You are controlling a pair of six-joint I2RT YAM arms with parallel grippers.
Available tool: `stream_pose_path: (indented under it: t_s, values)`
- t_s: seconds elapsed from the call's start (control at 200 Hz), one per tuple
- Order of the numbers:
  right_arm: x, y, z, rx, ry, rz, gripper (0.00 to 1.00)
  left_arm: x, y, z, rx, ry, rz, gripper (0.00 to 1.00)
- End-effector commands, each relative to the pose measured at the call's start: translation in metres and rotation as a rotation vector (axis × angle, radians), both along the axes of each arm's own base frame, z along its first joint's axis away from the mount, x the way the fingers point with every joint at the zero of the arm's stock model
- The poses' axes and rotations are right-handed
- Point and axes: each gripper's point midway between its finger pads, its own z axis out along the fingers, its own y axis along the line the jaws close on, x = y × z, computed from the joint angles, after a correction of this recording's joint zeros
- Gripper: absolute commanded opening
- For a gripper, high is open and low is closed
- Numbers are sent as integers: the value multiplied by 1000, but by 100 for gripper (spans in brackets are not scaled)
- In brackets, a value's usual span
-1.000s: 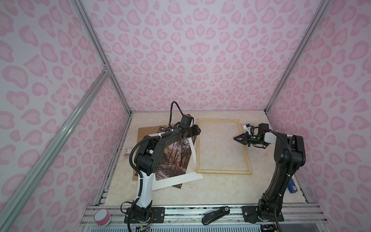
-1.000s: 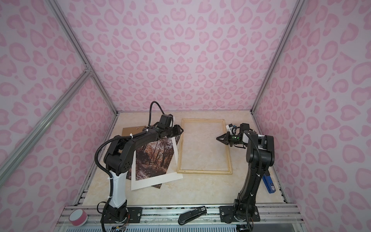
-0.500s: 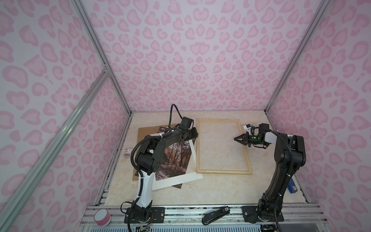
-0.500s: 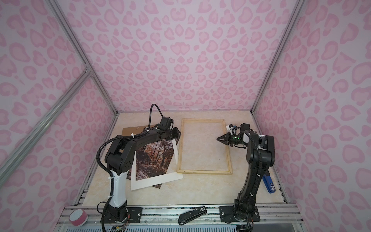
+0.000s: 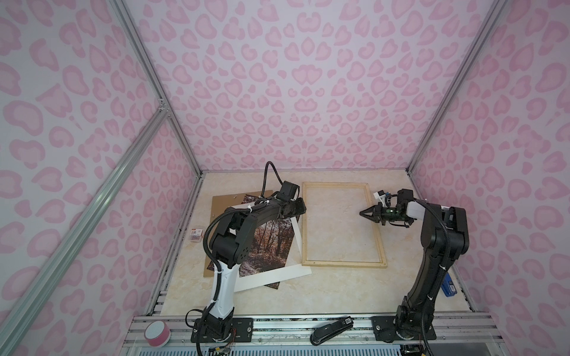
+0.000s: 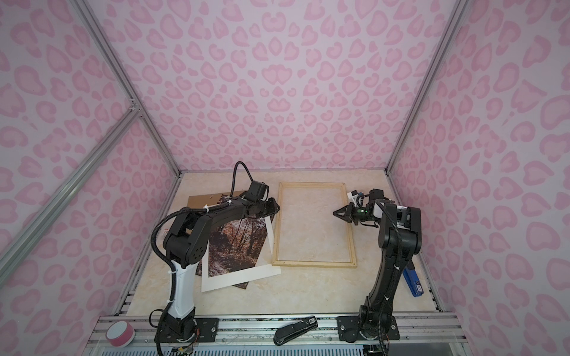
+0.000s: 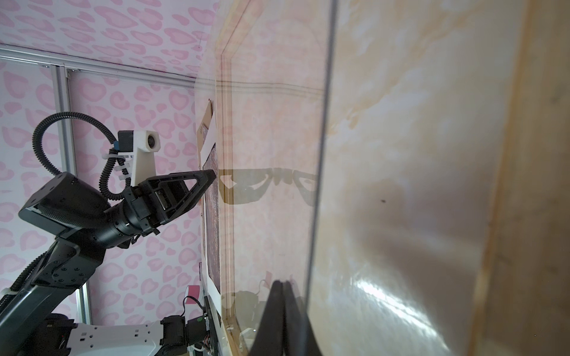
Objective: Put the photo into the frame
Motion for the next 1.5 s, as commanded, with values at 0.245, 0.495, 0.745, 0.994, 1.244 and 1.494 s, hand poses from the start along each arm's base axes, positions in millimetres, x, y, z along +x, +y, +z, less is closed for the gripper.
stream_pose_path:
  t_s: [0.245, 0.495, 0.745, 0.994, 1.244, 1.494]
  values:
    - [-2, -2, -6, -23, 12, 10, 0, 2, -2, 0, -3, -7, -6, 33]
    - [0, -2, -6, -26, 17, 22, 0, 2, -3, 0, -7, -6, -12, 32]
    - [1, -3, -9, -31, 23, 25, 0, 3, -4, 0, -6, -5, -18, 30]
    - [1, -2, -9, -32, 21, 26, 0, 3, -4, -1, -8, -3, -18, 30]
    - [3, 0, -7, -31, 11, 24, 0, 2, -5, -2, -11, 0, -24, 29]
    - [6, 3, -3, -32, -10, 17, 0, -4, -11, -5, -16, 12, -38, 28]
